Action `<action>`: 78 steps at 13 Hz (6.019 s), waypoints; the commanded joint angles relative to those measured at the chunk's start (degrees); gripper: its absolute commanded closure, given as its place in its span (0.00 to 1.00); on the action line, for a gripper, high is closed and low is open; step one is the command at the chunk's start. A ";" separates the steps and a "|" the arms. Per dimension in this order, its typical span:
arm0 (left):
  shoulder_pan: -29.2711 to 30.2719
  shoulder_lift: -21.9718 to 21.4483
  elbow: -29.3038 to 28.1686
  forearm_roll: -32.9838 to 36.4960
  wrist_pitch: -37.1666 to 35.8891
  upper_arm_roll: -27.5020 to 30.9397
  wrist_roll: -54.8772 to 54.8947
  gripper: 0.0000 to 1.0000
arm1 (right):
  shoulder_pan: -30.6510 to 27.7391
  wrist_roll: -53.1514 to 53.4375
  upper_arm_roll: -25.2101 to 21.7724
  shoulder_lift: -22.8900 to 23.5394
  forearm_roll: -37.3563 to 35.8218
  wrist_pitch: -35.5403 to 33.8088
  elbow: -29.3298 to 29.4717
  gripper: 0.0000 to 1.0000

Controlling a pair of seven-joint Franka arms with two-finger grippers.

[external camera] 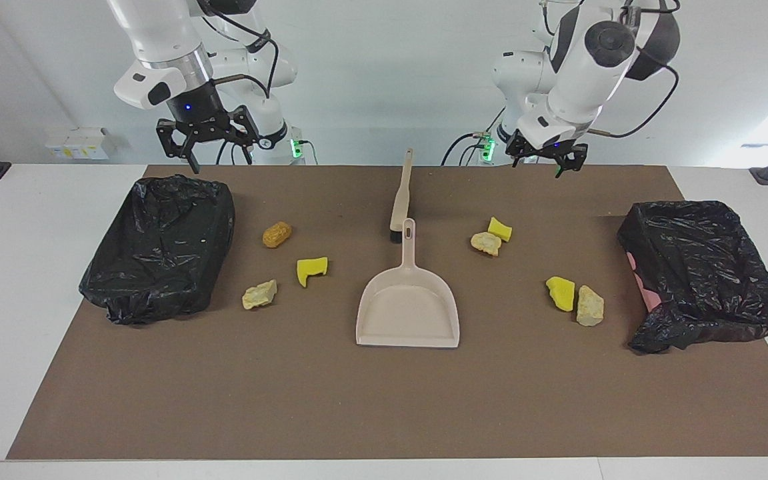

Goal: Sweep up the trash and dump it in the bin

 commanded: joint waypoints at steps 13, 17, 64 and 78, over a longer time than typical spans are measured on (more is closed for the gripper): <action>-32.34 -1.74 -19.30 -6.32 27.37 0.82 -23.38 0.00 | 19.76 27.41 0.29 15.30 0.62 30.94 -10.83 0.00; -37.90 0.89 -21.15 -6.32 34.40 0.82 -29.92 0.00 | 22.68 29.79 0.38 20.40 -0.08 24.11 -2.41 0.00; 14.47 8.08 -0.08 7.91 16.21 1.44 5.21 1.00 | 19.52 -32.34 0.91 21.73 0.46 17.60 -4.67 1.00; 14.94 12.43 -5.14 7.40 11.75 1.00 4.47 1.00 | 18.99 -57.21 1.00 18.39 -10.89 21.28 -13.10 1.00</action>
